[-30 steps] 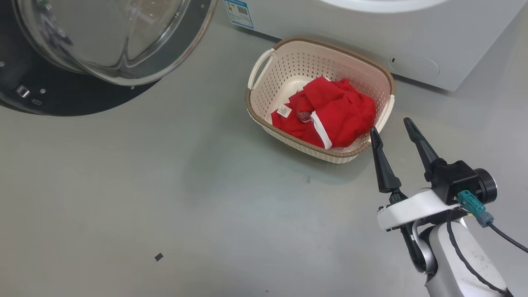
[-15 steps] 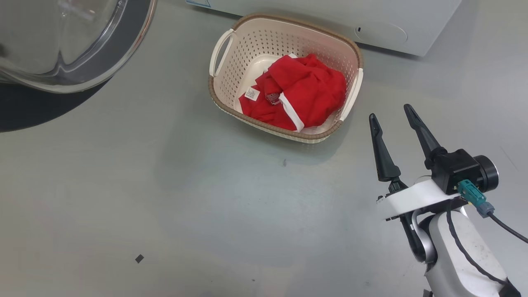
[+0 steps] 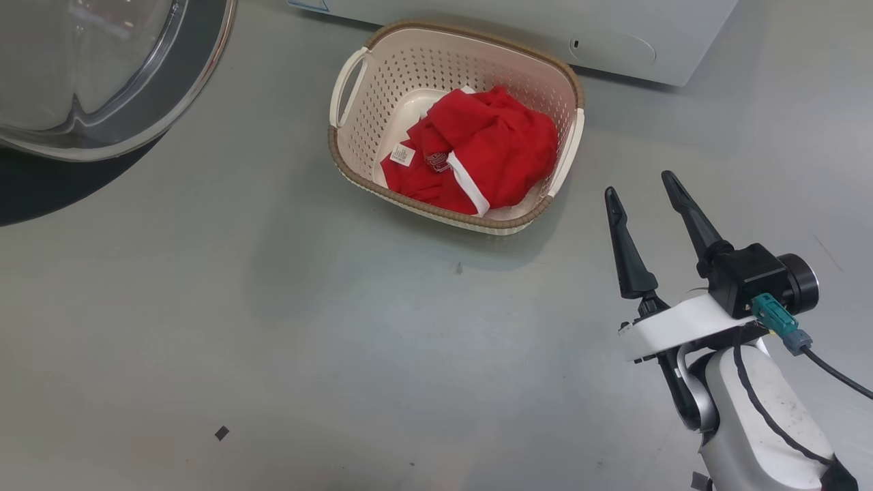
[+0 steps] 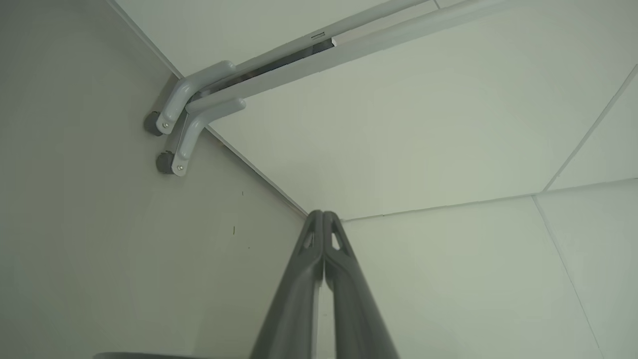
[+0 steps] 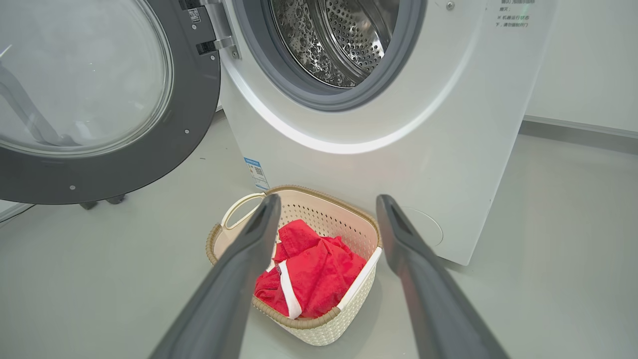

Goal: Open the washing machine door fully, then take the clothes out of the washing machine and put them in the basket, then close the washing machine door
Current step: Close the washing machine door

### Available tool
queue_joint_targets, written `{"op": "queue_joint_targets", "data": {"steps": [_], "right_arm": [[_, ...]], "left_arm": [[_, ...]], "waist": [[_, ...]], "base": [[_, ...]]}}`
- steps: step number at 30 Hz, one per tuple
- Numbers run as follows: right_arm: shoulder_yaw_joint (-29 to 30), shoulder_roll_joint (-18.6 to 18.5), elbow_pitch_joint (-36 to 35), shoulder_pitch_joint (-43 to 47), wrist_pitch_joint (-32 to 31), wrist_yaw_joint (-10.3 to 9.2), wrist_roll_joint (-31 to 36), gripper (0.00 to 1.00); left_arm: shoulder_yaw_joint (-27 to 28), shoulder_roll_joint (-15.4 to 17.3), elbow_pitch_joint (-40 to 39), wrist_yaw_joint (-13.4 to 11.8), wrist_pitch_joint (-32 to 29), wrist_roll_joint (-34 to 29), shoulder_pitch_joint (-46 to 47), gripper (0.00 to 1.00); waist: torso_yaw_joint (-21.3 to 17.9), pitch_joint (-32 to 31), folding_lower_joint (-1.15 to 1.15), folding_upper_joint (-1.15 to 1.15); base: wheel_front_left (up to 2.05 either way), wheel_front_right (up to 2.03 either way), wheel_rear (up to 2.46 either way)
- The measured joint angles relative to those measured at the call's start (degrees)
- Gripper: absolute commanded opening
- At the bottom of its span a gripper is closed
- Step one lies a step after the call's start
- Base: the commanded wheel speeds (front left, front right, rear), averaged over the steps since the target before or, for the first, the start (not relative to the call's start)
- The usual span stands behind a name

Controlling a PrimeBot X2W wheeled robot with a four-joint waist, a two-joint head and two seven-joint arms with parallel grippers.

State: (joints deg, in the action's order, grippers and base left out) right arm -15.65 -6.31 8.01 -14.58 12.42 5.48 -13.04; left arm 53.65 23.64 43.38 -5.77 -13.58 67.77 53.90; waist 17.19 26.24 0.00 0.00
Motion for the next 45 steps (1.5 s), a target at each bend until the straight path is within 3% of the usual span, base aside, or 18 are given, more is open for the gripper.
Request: {"op": "queue_joint_targets", "data": {"steps": [6,17,23,45], "right_arm": [[-0.2,0.1,0.5,-0.2,0.1,0.01,0.0,1.00],[-0.5,0.4,1.0,-0.2,0.3,0.43,0.0,1.00],[-0.6,0.5,1.1,-0.2,0.4,0.43,0.0,1.00],[-0.6,0.5,1.6,-0.5,0.9,0.35,0.0,1.00]], "left_arm": [[-1.3,2.6,2.9,-0.5,-3.1,0.1,0.5,0.00],[-5.2,2.5,7.4,-0.5,-10.4,-1.2,1.3,0.00],[-2.9,2.7,9.9,-1.0,-11.0,0.7,4.3,0.00],[-4.0,4.6,15.4,-1.1,-16.2,1.2,6.3,0.00]], "waist": [[-0.3,-0.4,0.00,0.00],[-1.1,-1.0,0.00,0.00],[-1.7,-0.9,0.00,0.00],[-2.4,-0.9,0.00,0.00]], "base": [[0.00,0.00,0.00],[0.00,0.00,0.00],[0.00,0.00,0.00],[0.00,0.00,0.00]]}}
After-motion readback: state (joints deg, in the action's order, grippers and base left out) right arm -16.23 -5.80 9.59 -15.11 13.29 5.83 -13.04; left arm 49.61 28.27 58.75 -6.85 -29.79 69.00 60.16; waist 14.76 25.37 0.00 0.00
